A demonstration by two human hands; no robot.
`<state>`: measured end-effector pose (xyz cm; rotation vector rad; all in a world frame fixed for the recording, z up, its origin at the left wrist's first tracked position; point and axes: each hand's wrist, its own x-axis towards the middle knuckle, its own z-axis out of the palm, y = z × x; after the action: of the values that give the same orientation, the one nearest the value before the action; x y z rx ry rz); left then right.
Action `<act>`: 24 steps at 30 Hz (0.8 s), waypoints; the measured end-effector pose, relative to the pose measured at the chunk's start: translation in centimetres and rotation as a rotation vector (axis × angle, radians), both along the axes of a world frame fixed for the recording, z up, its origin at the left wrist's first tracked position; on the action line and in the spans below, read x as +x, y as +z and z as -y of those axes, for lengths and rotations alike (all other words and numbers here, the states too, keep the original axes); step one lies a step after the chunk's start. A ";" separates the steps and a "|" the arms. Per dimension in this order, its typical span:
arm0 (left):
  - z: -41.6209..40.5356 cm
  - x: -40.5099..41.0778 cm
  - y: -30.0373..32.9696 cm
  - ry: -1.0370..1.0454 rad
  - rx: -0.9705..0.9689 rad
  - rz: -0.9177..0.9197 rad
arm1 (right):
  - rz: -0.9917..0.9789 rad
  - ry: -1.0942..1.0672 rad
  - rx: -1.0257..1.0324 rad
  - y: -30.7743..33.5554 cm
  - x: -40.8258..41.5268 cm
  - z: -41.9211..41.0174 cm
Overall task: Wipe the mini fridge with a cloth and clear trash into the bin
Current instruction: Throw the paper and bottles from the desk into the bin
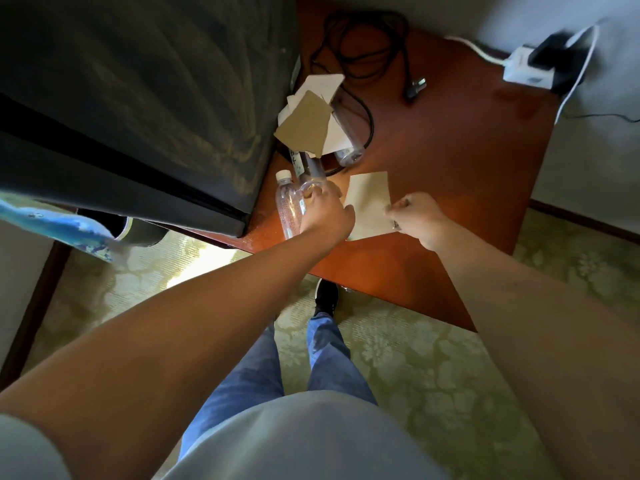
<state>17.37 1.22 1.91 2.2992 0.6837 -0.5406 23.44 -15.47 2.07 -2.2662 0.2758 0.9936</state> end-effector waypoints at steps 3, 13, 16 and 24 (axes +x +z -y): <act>-0.5 0.1 2.1 0.149 -0.090 -0.091 | -0.028 -0.156 0.150 3.7 0.5 -0.7; -4.2 -2.0 9.1 0.607 -0.666 -0.048 | -0.064 -0.195 0.304 11.7 -2.2 -4.9; -5.7 -3.8 10.2 0.557 -0.648 -0.029 | -0.082 -0.192 0.266 12.5 -3.8 -6.5; -11.7 -11.0 10.7 0.458 -0.600 -0.099 | -0.207 -0.169 0.238 12.4 -11.6 -11.1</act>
<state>6.35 12.93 12.62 1.5090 0.9167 -0.5478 11.83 -4.35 14.45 -1.8963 0.4080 1.1095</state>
